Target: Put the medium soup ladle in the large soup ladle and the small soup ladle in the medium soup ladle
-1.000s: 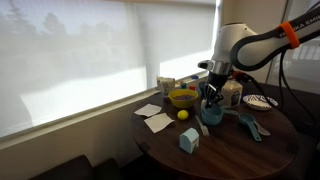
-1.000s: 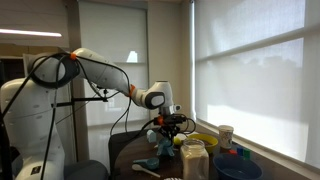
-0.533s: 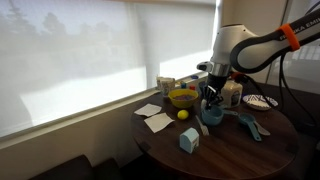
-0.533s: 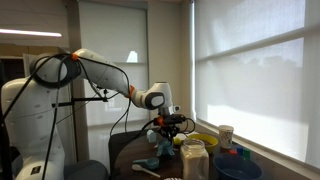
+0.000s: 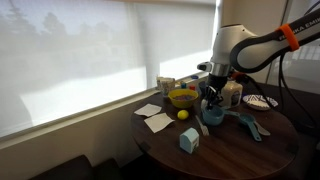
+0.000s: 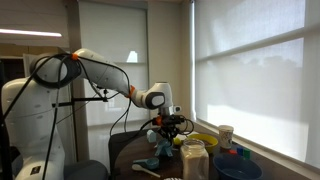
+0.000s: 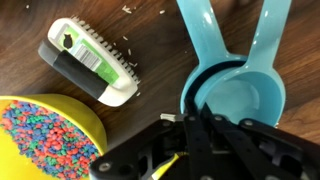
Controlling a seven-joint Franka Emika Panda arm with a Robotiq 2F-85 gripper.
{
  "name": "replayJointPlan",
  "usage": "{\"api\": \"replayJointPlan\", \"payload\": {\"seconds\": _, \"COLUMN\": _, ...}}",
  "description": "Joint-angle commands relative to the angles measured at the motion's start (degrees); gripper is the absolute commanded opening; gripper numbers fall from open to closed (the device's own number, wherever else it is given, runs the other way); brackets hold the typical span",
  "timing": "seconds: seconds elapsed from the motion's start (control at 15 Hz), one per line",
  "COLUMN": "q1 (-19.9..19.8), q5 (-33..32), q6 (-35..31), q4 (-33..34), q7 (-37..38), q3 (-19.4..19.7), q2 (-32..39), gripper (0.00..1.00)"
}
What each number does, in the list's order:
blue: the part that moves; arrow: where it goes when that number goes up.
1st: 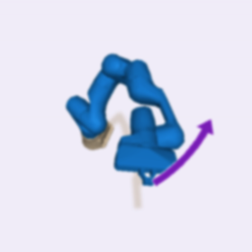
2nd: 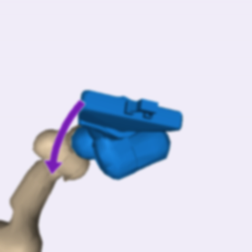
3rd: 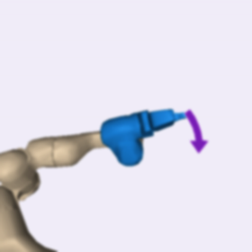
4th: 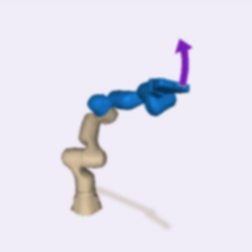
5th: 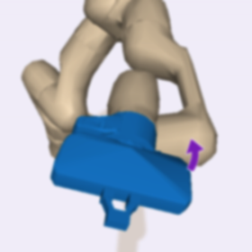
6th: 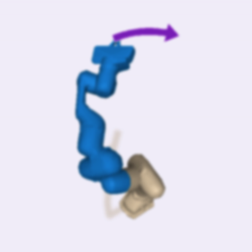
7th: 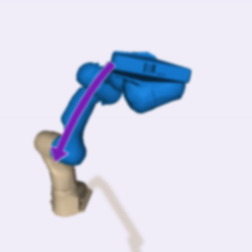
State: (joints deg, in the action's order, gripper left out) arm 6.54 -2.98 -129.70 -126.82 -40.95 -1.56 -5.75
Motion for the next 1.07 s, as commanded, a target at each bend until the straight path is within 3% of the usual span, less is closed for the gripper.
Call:
{"api": "replayJointPlan", "payload": {"seconds": 0.0, "q1": -0.5, "q5": -1.1, "q6": 0.5, "q4": 1.0, "q7": 1.8, "q3": -0.7, "q2": 1.0, "gripper": 0.31}}
{"api": "replayJointPlan", "payload": {"seconds": 0.67, "q1": -0.7, "q5": -1.1, "q6": 2.1, "q4": 0.6, "q7": 2.9, "q3": -0.6, "q2": -1.1, "gripper": 0.98}}
{"api": "replayJointPlan", "payload": {"seconds": 0.73, "q1": -0.8, "q5": -1.4, "q6": 3.5, "q4": 0.4, "q7": 2.1, "q3": -0.5, "q2": -2.0, "gripper": 1.00}}
{"api": "replayJointPlan", "payload": {"seconds": 0.8, "q1": -0.6, "q5": 0.0, "q6": 0.8, "q4": 0.2, "q7": 1.5, "q3": -0.4, "q2": -0.2, "gripper": 1.00}}
{"api": "replayJointPlan", "payload": {"seconds": 0.87, "q1": -0.6, "q5": 0.1, "q6": 1.1, "q4": 0.2, "q7": 1.5, "q3": -0.4, "q2": -0.4, "gripper": 0.94}}
{"api": "replayJointPlan", "payload": {"seconds": 1.0, "q1": -0.6, "q5": 0.1, "q6": 1.1, "q4": 0.2, "q7": 1.5, "q3": -0.4, "q2": -0.4, "gripper": 1.00}}
